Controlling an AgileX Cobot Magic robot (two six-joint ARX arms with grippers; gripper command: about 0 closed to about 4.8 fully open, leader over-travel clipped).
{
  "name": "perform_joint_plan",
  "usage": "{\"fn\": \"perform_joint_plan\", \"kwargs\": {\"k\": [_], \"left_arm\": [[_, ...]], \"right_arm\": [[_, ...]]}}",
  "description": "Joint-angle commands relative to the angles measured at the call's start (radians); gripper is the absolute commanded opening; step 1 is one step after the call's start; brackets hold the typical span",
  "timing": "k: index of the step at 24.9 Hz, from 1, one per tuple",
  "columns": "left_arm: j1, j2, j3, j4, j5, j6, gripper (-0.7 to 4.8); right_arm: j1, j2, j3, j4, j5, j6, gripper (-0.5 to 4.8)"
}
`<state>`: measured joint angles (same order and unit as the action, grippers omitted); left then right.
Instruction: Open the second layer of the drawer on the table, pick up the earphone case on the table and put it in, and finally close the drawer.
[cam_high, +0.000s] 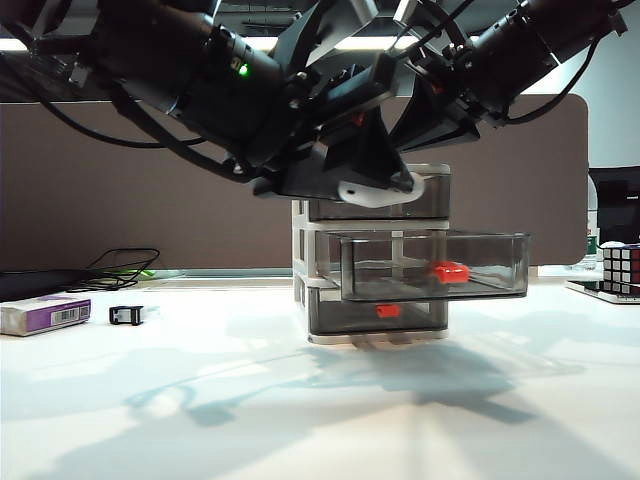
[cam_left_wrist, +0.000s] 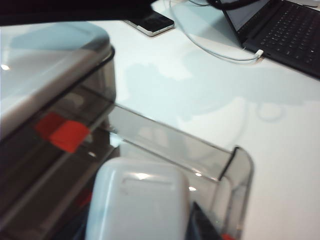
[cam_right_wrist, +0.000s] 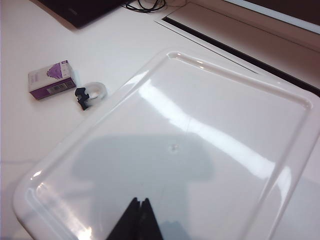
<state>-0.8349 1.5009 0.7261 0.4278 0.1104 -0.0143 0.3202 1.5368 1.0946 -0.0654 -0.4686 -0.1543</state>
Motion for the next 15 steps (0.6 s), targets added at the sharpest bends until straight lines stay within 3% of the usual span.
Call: {"fn": "perform_joint_plan", "kwargs": {"k": [1, 6, 7, 8, 9, 12, 15], "left_arm": [[0.018, 0.018, 0.024, -0.013, 0.006, 0.004, 2.49], [0.024, 0.021, 0.048, -0.021, 0.029, 0.029, 2.92], [0.024, 0.021, 0.05, -0.026, 0.029, 0.034, 3.5], [0.024, 0.02, 0.053, -0.032, 0.028, 0.034, 4.42], [0.024, 0.005, 0.053, -0.056, 0.029, 0.034, 4.65], [0.017, -0.05, 0.053, -0.136, 0.029, 0.035, 4.56], [0.0, -0.14, 0.053, -0.258, 0.016, 0.07, 3.18]], "right_arm": [[0.001, -0.003, 0.007, 0.017, -0.005, -0.003, -0.04], [0.001, -0.003, 0.007, 0.014, -0.005, -0.003, -0.04], [0.001, -0.003, 0.007, 0.014, -0.005, -0.003, -0.04], [0.001, -0.003, 0.007, 0.014, -0.005, -0.003, -0.04], [0.001, -0.003, 0.007, 0.015, -0.005, -0.003, -0.04], [0.001, -0.001, 0.007, 0.016, -0.005, -0.003, -0.04], [0.001, 0.0, 0.007, 0.011, -0.004, -0.003, -0.04]]}}
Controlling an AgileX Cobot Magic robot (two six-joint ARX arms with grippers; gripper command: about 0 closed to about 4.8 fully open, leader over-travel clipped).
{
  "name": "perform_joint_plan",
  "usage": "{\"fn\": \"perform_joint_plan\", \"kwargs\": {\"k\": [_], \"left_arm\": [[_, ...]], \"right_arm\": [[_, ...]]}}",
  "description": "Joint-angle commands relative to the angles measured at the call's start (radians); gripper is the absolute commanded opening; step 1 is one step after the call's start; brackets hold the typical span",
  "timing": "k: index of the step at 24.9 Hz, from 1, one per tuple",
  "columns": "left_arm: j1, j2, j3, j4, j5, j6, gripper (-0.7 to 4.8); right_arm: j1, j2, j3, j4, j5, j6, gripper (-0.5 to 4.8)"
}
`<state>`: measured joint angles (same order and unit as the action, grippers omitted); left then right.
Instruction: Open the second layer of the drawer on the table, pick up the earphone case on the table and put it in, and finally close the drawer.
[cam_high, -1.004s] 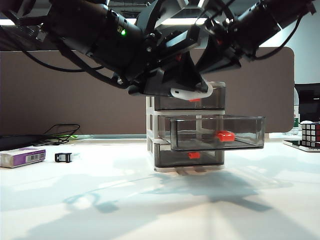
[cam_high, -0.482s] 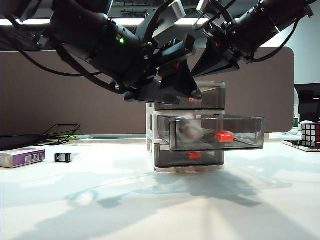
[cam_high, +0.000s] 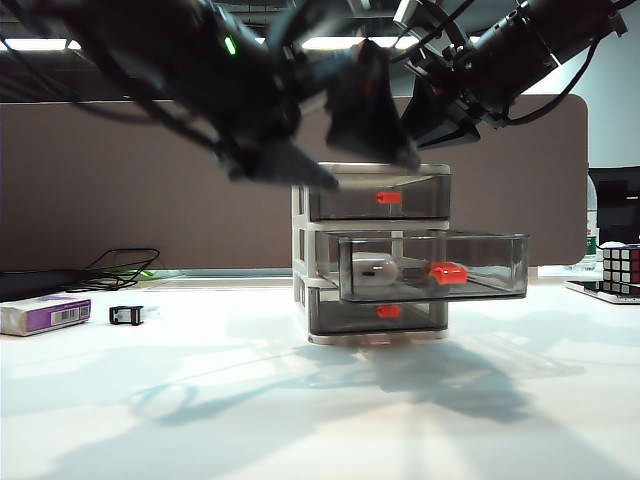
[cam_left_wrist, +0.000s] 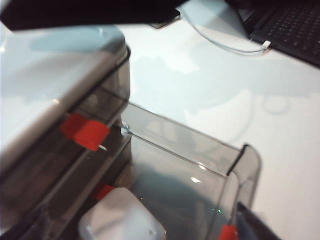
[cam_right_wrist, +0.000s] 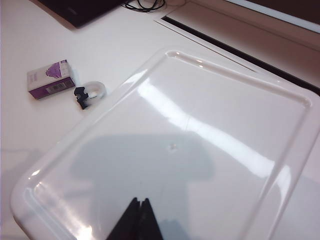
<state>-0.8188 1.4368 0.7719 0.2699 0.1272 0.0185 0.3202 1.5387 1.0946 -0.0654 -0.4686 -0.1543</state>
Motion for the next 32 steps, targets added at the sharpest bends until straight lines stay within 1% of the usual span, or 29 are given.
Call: {"fn": "perform_joint_plan", "kwargs": {"k": [1, 3, 4, 7, 9, 10, 12, 15, 18, 21, 22, 23, 27, 32], "left_arm": [[-0.02, -0.12, 0.006, -0.146, -0.002, 0.059, 2.79], [-0.035, -0.187, 0.006, -0.204, -0.017, 0.074, 2.69], [-0.051, -0.225, 0.006, -0.231, -0.019, 0.075, 2.52], [-0.098, -0.287, 0.005, -0.275, -0.022, 0.06, 1.26], [-0.132, -0.295, 0.005, -0.297, -0.021, 0.03, 0.09], [-0.148, -0.293, 0.004, -0.306, -0.022, 0.017, -0.06], [-0.207, -0.248, 0.003, -0.314, -0.031, -0.006, -0.06], [-0.257, -0.175, 0.003, -0.3, -0.066, -0.008, -0.06], [-0.28, -0.094, 0.003, -0.219, -0.068, -0.008, -0.06], [-0.274, 0.037, 0.003, -0.099, -0.101, -0.008, -0.06], [-0.26, 0.092, 0.005, -0.074, -0.085, -0.016, -0.06], [-0.252, 0.117, 0.005, -0.064, -0.076, -0.02, -0.06], [-0.237, 0.181, 0.005, -0.01, -0.093, -0.027, -0.06], [-0.204, 0.192, 0.005, 0.018, -0.089, -0.032, -0.06]], "right_arm": [[0.001, -0.002, 0.007, 0.011, -0.004, -0.003, -0.04], [0.001, -0.002, 0.007, 0.01, -0.004, -0.003, -0.04], [0.001, -0.002, 0.007, 0.01, -0.004, -0.003, -0.04], [0.001, -0.002, 0.007, 0.011, -0.004, -0.003, -0.04], [0.001, -0.002, 0.007, 0.011, -0.004, -0.003, -0.04], [0.001, -0.002, 0.007, 0.011, -0.004, -0.003, -0.04], [0.001, -0.002, 0.007, 0.01, -0.004, -0.003, -0.04], [0.001, -0.002, 0.007, 0.01, -0.005, -0.003, -0.04], [0.002, -0.002, 0.007, 0.008, -0.004, -0.003, -0.04], [0.002, -0.002, 0.007, 0.006, -0.004, -0.003, -0.04], [0.002, -0.002, 0.007, 0.004, -0.003, -0.003, -0.04], [0.002, -0.002, 0.007, 0.005, -0.003, -0.004, -0.04], [0.002, -0.002, 0.007, 0.002, -0.004, -0.004, -0.04], [0.002, -0.002, 0.007, 0.002, -0.003, -0.004, -0.04]]}}
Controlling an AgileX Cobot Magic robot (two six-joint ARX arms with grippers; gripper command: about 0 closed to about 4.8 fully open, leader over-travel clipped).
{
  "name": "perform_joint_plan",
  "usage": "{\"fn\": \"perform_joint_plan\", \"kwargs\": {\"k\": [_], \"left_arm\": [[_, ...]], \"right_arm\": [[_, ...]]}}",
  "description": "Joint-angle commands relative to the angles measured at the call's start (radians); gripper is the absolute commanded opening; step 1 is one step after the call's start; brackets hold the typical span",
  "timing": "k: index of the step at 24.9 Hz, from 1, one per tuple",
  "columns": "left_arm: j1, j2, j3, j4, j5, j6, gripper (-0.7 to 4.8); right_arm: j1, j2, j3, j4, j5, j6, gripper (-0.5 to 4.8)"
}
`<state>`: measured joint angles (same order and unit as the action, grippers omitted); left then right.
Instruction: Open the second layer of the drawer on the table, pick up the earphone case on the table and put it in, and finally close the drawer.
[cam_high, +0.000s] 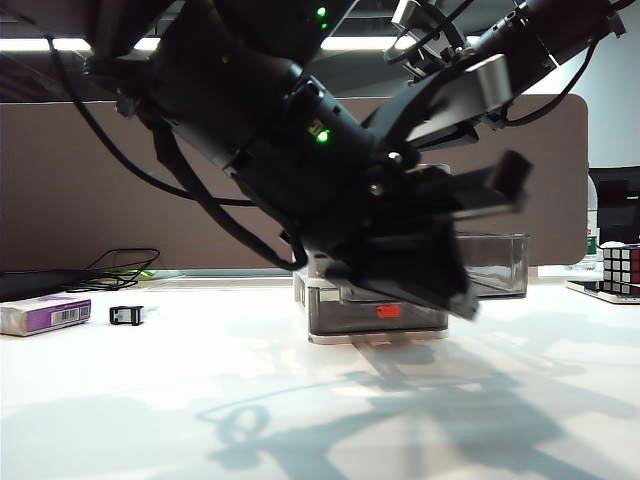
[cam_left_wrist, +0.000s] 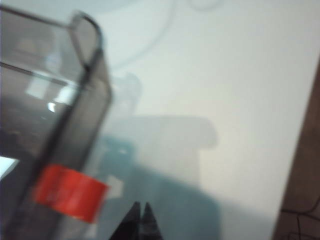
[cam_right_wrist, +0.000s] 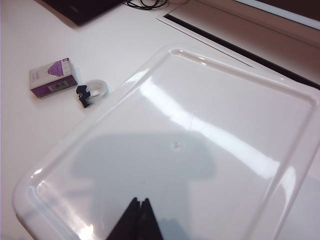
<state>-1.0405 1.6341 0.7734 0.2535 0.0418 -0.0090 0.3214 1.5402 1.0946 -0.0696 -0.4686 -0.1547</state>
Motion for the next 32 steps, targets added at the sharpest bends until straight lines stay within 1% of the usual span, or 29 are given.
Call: {"fn": "perform_joint_plan", "kwargs": {"k": [1, 5, 9, 11, 13, 15, 19, 22, 26, 29, 31, 32], "left_arm": [[0.029, -0.006, 0.004, 0.039, 0.001, -0.003, -0.06], [0.087, -0.006, 0.004, 0.04, 0.002, 0.001, -0.06], [0.121, -0.006, 0.004, 0.069, -0.044, 0.043, -0.06], [0.134, -0.006, 0.004, 0.092, -0.046, 0.061, -0.06], [0.146, -0.006, 0.004, 0.117, -0.054, 0.061, -0.06], [0.171, -0.006, 0.004, 0.145, -0.109, 0.063, -0.06], [0.202, -0.006, 0.004, 0.164, -0.113, 0.083, -0.06], [0.225, -0.006, 0.004, 0.174, -0.136, 0.088, -0.06], [0.255, -0.005, 0.004, 0.198, -0.134, 0.087, -0.06], [0.259, -0.005, 0.004, 0.201, -0.122, 0.087, -0.06], [0.253, -0.005, 0.004, 0.161, -0.063, 0.08, -0.06], [0.244, -0.005, 0.004, 0.142, -0.064, 0.08, -0.06]], "right_arm": [[0.001, -0.004, 0.007, 0.007, -0.003, -0.004, -0.04], [0.001, -0.004, 0.007, 0.006, -0.003, -0.004, -0.04], [0.001, -0.004, 0.006, 0.006, -0.001, -0.004, -0.04], [0.001, -0.004, 0.006, 0.006, -0.001, -0.004, -0.04], [0.001, -0.004, 0.006, 0.007, -0.001, -0.004, -0.04], [0.001, -0.004, 0.006, 0.007, -0.001, -0.004, -0.04], [0.001, -0.004, 0.006, 0.01, -0.001, -0.004, -0.04], [0.001, -0.004, 0.006, 0.015, -0.001, -0.004, -0.04], [0.001, -0.002, 0.006, 0.022, -0.001, -0.004, -0.04], [0.001, 0.008, 0.006, 0.049, -0.001, -0.003, -0.04], [0.001, 0.032, 0.007, 0.112, -0.005, -0.003, -0.04], [0.001, 0.042, 0.007, 0.134, -0.005, -0.003, -0.04]]}}
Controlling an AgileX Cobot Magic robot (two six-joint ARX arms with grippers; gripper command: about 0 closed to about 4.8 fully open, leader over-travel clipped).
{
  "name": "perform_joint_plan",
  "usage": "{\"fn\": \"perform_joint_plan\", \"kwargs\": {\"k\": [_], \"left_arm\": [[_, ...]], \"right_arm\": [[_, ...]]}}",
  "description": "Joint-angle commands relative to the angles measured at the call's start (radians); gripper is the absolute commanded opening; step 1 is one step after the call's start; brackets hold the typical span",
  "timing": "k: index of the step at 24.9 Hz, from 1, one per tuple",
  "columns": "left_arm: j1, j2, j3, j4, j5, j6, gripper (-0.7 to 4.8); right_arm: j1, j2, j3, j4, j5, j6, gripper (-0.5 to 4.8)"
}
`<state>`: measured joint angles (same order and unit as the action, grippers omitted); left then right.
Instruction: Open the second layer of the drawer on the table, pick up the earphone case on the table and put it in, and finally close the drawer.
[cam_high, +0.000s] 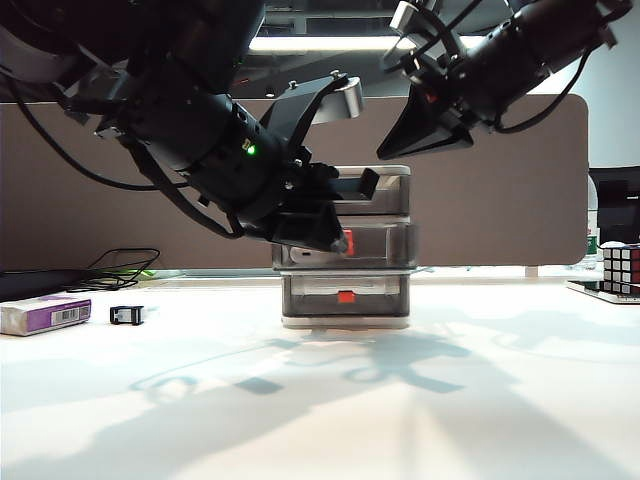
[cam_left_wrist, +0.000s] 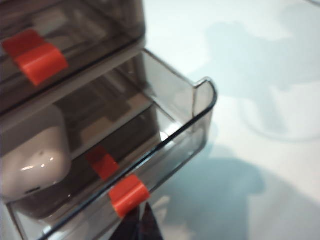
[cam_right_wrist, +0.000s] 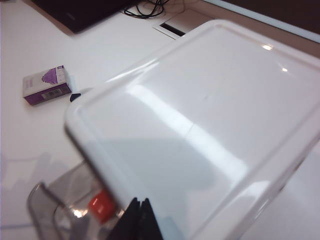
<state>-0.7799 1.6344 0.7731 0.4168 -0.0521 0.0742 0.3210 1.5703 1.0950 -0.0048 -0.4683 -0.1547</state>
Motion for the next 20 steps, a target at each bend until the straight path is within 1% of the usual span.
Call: {"fn": "perform_joint_plan", "kwargs": {"k": [1, 6, 8, 11, 14, 20], "left_arm": [[-0.03, -0.005, 0.004, -0.043, 0.029, -0.003, -0.06], [-0.034, -0.005, 0.004, -0.06, 0.03, -0.001, -0.06], [-0.03, -0.005, 0.004, -0.06, 0.026, 0.005, -0.06], [-0.019, -0.003, 0.005, -0.055, 0.01, 0.023, -0.06], [-0.008, 0.006, 0.005, -0.029, -0.015, 0.031, -0.06], [0.035, 0.046, 0.006, 0.024, -0.015, 0.03, -0.06]], "right_arm": [[0.001, 0.027, 0.008, 0.093, -0.005, -0.002, -0.04], [0.002, 0.094, 0.063, 0.074, -0.006, 0.006, -0.04], [0.002, 0.143, 0.093, 0.011, -0.006, 0.006, -0.04], [0.002, 0.161, 0.093, -0.024, -0.005, 0.006, -0.04], [0.002, 0.172, 0.092, -0.039, -0.005, 0.005, -0.04], [0.003, 0.173, 0.093, -0.042, -0.005, 0.005, -0.04]]}}
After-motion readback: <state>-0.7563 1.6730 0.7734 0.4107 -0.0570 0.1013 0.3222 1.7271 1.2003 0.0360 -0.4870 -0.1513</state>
